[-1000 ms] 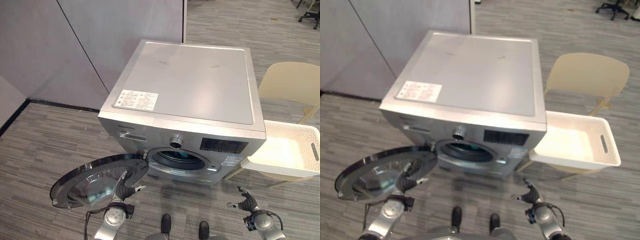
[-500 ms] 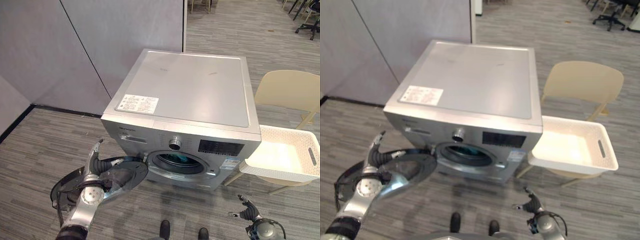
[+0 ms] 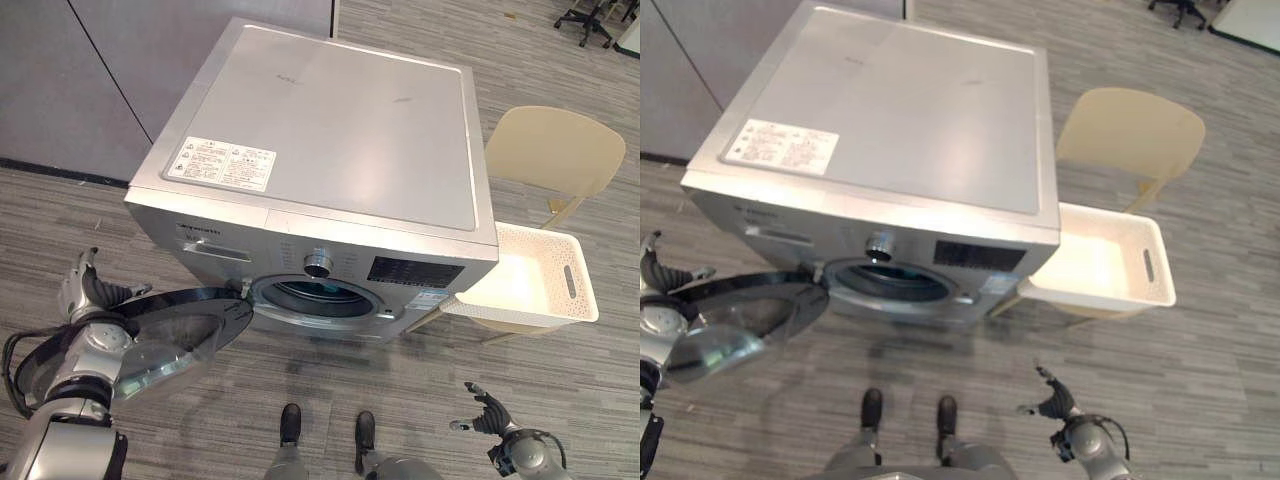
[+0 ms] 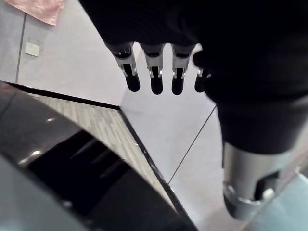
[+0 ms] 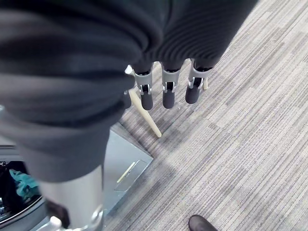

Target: Grab the laundry basket,head to the washer,open it,put in the laundry and shut it.

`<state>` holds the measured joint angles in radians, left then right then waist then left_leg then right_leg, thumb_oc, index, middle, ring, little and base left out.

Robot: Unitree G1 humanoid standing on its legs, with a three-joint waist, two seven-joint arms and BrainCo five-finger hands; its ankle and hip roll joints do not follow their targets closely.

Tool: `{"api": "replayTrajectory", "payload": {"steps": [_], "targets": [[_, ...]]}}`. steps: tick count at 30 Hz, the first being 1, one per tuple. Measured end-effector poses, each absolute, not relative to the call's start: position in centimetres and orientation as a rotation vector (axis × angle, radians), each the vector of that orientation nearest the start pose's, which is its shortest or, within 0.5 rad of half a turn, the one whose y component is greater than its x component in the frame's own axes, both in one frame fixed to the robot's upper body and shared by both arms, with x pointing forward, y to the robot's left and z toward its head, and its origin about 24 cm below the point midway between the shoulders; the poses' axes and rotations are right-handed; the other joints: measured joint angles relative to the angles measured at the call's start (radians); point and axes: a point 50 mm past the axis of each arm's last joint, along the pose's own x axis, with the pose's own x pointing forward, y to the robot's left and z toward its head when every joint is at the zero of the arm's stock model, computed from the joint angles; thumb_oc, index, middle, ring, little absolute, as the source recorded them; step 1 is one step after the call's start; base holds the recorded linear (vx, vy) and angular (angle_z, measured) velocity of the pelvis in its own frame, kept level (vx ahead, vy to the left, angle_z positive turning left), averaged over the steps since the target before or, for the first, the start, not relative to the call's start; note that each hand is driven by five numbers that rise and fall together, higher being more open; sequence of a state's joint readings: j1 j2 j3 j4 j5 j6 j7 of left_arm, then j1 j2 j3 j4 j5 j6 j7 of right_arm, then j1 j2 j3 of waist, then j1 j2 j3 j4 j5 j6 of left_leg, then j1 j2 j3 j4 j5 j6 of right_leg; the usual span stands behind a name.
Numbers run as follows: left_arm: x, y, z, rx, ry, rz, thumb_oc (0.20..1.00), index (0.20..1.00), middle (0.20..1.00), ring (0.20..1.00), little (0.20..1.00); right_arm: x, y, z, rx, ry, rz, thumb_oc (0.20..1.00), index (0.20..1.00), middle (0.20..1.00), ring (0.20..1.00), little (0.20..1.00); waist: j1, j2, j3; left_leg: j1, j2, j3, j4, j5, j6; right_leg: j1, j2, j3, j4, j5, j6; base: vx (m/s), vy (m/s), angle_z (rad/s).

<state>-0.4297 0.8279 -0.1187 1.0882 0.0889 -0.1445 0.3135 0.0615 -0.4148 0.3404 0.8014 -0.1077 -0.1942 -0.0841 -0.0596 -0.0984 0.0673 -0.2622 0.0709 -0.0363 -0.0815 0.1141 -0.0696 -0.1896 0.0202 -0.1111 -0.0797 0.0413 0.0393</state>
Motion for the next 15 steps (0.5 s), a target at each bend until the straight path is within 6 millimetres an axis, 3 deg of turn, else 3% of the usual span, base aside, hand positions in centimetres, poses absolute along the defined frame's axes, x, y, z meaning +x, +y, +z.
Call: {"api": "replayTrajectory", "payload": {"steps": [8,10,11,15], "targets": [[23.0,41.4,2.7,0.879,0.550,0.547,1.000,1.000,1.000,1.000,1.000,16.7,-23.2,-10.6,-0.612,0.666,0.201,1.000,1.000,1.000,1.000,1.000,0.010,0.007,0.022,0.001,-0.007,0.001,0.000,0.000,0.000,0.003,-0.005,0.000,0.000,0.002,-0.003,-0.01,-0.001,0.01],[22.5,40.0,1.1,0.771,0.519,0.542,1.000,1.000,1.000,1.000,1.000,17.6,-23.1,-10.0,-0.613,0.633,0.204,1.000,1.000,1.000,1.000,1.000,0.017,0.038,0.041,0.014,-0.013,0.000,0.000,0.000,0.000,0.018,-0.010,-0.002,-0.001,0.004,-0.005,-0.04,-0.030,0.07],[21.6,38.1,-0.8,0.691,0.505,0.520,1.000,1.000,1.000,1.000,1.000,17.5,-23.0,-10.1,-0.608,0.638,0.199,1.000,1.000,1.000,1.000,1.000,0.038,0.054,0.050,0.034,-0.020,-0.001,0.000,0.000,0.000,0.040,-0.013,-0.006,-0.001,0.000,0.000,-0.04,-0.038,0.12],[20.8,34.6,-2.6,0.631,0.461,0.414,1.000,1.000,1.000,1.000,1.000,17.0,-23.7,-10.3,-0.619,0.660,0.182,1.000,1.000,1.000,1.000,1.000,0.060,0.087,0.058,0.056,-0.020,-0.006,0.000,-0.001,-0.001,0.071,-0.021,-0.020,-0.007,-0.009,0.004,-0.05,-0.039,0.16]]}}
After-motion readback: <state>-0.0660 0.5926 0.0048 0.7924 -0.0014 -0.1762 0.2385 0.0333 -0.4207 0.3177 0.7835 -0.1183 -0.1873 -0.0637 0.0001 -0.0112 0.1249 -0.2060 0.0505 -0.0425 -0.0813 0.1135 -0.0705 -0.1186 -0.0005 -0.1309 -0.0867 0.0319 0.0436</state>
